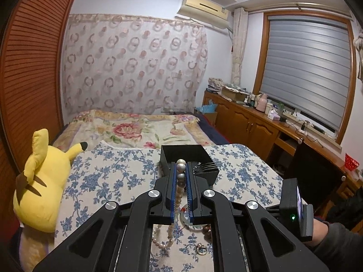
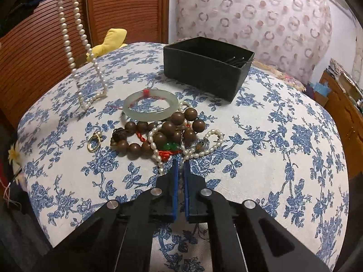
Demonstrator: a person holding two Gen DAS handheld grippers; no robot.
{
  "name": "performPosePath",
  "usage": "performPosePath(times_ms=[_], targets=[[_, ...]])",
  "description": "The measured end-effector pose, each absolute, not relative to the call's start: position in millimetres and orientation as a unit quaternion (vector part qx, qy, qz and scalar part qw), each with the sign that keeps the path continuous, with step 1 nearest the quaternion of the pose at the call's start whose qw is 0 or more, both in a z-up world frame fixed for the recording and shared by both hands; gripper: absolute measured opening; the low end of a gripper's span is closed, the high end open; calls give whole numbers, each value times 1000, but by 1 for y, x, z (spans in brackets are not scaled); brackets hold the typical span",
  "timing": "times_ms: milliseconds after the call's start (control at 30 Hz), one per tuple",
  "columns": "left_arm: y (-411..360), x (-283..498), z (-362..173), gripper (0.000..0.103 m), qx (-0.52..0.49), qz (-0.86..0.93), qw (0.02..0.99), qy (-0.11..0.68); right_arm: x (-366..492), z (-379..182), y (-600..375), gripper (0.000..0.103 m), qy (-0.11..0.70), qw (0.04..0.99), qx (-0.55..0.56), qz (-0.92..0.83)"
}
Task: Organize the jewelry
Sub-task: 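Close the left tool on one pearl necklace while the right tool grasps another, then lift both pearl necklaces, carry them over the black box and release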
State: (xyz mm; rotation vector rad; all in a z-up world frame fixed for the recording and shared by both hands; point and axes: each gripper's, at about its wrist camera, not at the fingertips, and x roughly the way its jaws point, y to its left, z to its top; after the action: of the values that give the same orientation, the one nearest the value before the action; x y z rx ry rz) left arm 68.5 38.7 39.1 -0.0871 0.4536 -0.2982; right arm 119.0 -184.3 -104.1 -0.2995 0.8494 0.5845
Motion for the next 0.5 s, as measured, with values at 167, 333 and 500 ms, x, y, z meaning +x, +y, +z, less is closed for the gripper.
performPosePath(times_ms=[167, 333, 500], targets=[[38, 71, 37, 7, -43, -147, 962, 227, 121, -88, -198, 5, 391, 869, -136, 272], [37, 75, 39, 7, -43, -147, 963, 224, 119, -43, -212, 5, 347, 890, -131, 266], [37, 83, 44, 7, -41, -145, 964, 221, 119, 1, -218, 5, 304, 905, -132, 267]])
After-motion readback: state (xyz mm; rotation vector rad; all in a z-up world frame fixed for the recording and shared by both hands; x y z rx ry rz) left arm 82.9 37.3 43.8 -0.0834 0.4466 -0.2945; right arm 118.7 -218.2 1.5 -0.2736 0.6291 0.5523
